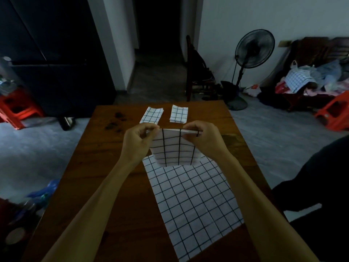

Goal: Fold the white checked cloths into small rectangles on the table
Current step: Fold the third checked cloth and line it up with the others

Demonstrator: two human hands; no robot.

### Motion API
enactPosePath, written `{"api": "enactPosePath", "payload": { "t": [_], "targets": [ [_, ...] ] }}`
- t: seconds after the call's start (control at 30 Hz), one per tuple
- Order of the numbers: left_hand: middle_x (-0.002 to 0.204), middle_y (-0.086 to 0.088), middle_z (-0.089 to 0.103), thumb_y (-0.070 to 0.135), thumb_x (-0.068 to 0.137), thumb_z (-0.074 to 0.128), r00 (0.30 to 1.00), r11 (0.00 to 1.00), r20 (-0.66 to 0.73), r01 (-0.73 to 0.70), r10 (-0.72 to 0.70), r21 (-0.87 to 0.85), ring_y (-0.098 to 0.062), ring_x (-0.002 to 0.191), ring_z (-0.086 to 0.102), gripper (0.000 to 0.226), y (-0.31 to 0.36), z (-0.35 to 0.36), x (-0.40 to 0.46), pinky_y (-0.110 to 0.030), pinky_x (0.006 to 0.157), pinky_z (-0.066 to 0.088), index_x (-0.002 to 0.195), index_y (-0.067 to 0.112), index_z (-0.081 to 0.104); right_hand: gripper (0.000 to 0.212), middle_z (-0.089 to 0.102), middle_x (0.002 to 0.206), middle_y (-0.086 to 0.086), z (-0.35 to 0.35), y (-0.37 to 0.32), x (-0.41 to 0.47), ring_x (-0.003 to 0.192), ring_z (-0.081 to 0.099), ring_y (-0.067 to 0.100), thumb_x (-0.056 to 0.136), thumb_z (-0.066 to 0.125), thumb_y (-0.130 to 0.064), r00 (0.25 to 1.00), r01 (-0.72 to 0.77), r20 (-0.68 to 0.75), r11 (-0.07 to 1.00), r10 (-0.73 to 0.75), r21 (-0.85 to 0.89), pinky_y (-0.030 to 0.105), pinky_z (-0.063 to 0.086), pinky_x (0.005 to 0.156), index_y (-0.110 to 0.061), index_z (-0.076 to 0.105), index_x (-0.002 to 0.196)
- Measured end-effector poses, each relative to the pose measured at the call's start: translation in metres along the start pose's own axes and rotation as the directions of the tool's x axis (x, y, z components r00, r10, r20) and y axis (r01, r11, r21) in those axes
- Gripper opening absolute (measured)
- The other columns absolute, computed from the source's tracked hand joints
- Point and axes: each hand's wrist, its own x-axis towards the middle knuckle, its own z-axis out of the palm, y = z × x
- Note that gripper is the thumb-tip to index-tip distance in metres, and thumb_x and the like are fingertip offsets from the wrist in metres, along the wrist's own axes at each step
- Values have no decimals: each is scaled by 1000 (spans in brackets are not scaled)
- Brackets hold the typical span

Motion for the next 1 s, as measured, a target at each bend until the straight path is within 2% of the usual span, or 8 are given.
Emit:
{"api": "enactPosePath", "payload": {
  "t": [0.07, 0.17, 0.27, 0.53, 0.7, 0.77, 0.9, 1.0],
  "targets": [
    [92, 17, 61, 14, 88, 60, 999, 1000, -35, 6, -7, -9, 10, 85, 59, 11, -1, -2, 0, -8, 72, 48, 97, 19, 63, 33, 62, 99, -15, -2, 0, -1, 89, 59, -3, 83, 72, -20, 998, -59, -33, 997, 61, 53, 14, 53, 75, -20, 61, 115],
    [91, 14, 64, 12, 87, 63, 994, 999, -107, 23, -28, -46, 6, 83, 62, 12, -3, -6, -1, -9, 71, 49, 98, 17, 64, 38, 59, 93, -21, -4, 1, -6, 82, 60, -8, 85, 69, -22, 986, -136, -72, 976, 149, 168, 5, 48, 65, -20, 58, 121],
    [91, 14, 65, 11, 86, 64, 990, 997, -132, 36, -44, -62, 4, 83, 64, 14, -4, -6, -1, -10, 70, 50, 100, 15, 65, 38, 62, 90, -18, -3, 3, -8, 82, 63, -4, 87, 67, -19, 977, -158, -109, 966, 182, 202, 10, 51, 66, -17, 57, 123],
    [96, 18, 62, 13, 86, 65, 993, 999, -112, 44, -46, -20, 11, 92, 60, 19, -4, -5, 0, -8, 77, 49, 103, 19, 64, 38, 68, 106, 0, 1, 2, -1, 91, 66, 9, 89, 63, -6, 975, -137, -151, 975, 164, 177, 20, 56, 77, -15, 56, 126],
    [100, 17, 61, 13, 85, 65, 996, 999, -89, 8, -5, 40, 17, 92, 56, 23, -4, -5, 1, -4, 76, 46, 107, 19, 64, 36, 66, 105, -2, 2, 3, -1, 86, 63, 3, 90, 60, -4, 972, -134, -163, 967, 171, 216, 17, 55, 74, -14, 58, 124],
    [101, 14, 62, 13, 85, 66, 996, 998, -93, -9, 15, 62, 15, 91, 57, 22, -4, -3, 2, -3, 75, 45, 107, 15, 65, 35, 66, 105, -5, 2, 3, 0, 93, 64, 5, 89, 62, -5, 974, -129, -153, 967, 165, 220, 22, 56, 80, -14, 58, 123],
    [99, 10, 64, 15, 83, 68, 993, 997, -117, -14, 22, 74, 8, 92, 59, 21, -1, -1, 1, -5, 76, 46, 105, 14, 66, 33, 64, 100, -13, 3, 4, 0, 97, 63, 4, 90, 60, -6, 983, -101, -135, 984, 121, 144, 27, 55, 86, -14, 59, 122],
    [96, 11, 63, 14, 82, 69, 990, 998, -138, -21, 30, 66, 9, 87, 59, 24, 3, 0, 0, -5, 71, 46, 105, 14, 65, 34, 65, 108, -8, 2, 5, 0, 101, 63, 8, 91, 58, -5, 981, -80, -167, 990, 99, 115, 26, 55, 86, -15, 58, 123]
  ]
}}
